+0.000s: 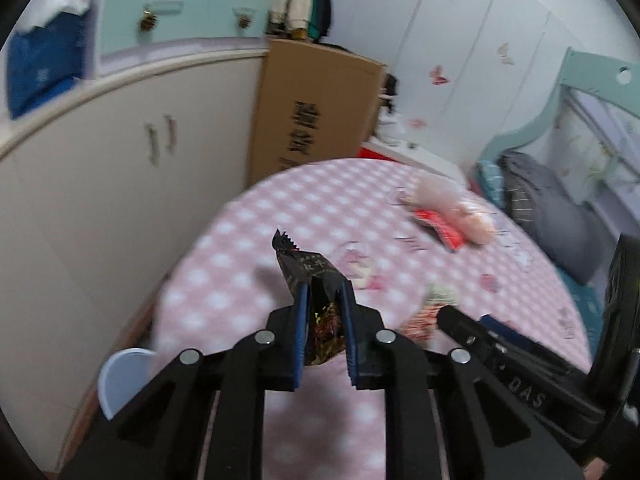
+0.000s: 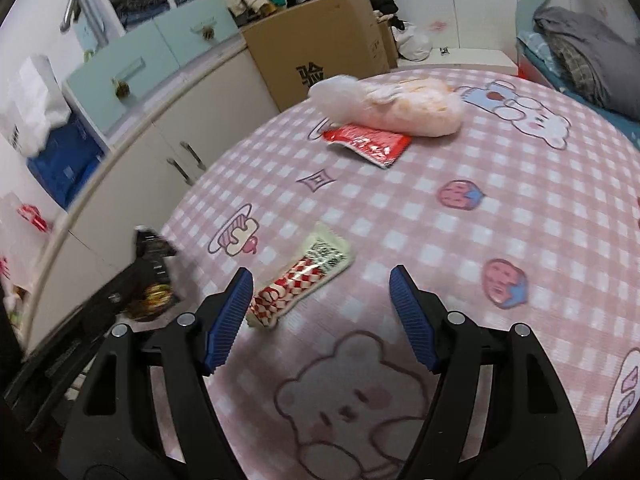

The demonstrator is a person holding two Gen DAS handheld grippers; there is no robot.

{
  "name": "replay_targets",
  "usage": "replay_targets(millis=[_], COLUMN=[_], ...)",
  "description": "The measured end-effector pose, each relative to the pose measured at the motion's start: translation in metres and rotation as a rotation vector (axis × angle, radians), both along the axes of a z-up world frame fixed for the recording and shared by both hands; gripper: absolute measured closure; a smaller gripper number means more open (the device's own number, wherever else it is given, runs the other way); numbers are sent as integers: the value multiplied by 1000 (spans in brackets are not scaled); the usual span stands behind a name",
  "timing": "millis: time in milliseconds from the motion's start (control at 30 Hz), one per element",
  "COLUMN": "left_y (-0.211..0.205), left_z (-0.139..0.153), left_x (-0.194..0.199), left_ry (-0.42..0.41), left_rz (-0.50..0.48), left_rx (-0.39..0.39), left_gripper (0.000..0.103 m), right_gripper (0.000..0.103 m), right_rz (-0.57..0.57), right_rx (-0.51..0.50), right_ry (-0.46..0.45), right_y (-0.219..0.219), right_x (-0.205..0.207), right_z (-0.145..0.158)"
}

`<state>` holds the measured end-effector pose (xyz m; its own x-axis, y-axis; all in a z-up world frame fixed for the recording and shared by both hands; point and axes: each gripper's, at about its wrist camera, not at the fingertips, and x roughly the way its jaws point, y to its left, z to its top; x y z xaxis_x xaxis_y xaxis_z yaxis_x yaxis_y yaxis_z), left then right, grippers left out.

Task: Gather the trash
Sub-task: 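Grasp the red-and-white candy stick with the right tool, then carry both items to the bin while the left tool releases the dark wrapper inside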

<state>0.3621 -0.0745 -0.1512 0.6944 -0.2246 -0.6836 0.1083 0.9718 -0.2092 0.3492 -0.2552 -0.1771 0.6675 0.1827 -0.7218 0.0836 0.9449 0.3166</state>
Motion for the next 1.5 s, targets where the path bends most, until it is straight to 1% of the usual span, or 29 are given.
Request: replay_targets(millis=[33,67,100,133,167,200,233,300,333,367,533,667,833,967,1033,1233,1300,1500], left_y=[5,10,15,20,25,29,34,40,44,49,71,96,135,165,183,230,244,265], left_z=[-1,-1,-1,-1,-1,-1,-1,0,1,1,5,7,8,5,1,-13,-18,-36], left_x=[0,-1,-2,-3,-4,-5,-7,-11,-14,-16,-32,-50,-74,-90,-98,-113,-116,-114], left_ry=[6,8,8,11,14,15,18,23,25,26,26,27,37,53,64,103,120,160], left_rz=[24,40,45,51,56,61,67,69,71,75,94,127,189,233,260,333,354,390], left_rx=[31,47,48,53,62,70,74,72,73,74,73,73,85,87,86,94,87,76], left_gripper=[87,87,87,87,87,87,87,87,87,87,87,87,87,87,87,87,87,87], right_gripper=[32,32,32,42,57,66,72,80,88,92,93,93,93,93,93,93,93,93], right_rz=[4,4,7,13,19,24,46,61,64,69,113,168,273,358,395,484,500,528], right_rx=[-17,-57,-72,-107,-142,-153,-144,-177,-185,-194,-170,-108,-62,-40,-26,-18,-16,-15], right_ry=[11,11,15,16,20,19,20,14,12,9,-21,-62,-127,-170,-181,-163,-157,-129], right_y=[4,10,13,18,23,26,28,35,37,40,58,83,136,183,205,264,278,308], right_x=[3,6,7,9,10,11,11,10,9,7,-11,-31,-56,-72,-77,-83,-82,-78], right_z=[-1,-1,-2,-2,-3,-3,-3,-2,-1,1,9,23,43,49,48,33,26,8])
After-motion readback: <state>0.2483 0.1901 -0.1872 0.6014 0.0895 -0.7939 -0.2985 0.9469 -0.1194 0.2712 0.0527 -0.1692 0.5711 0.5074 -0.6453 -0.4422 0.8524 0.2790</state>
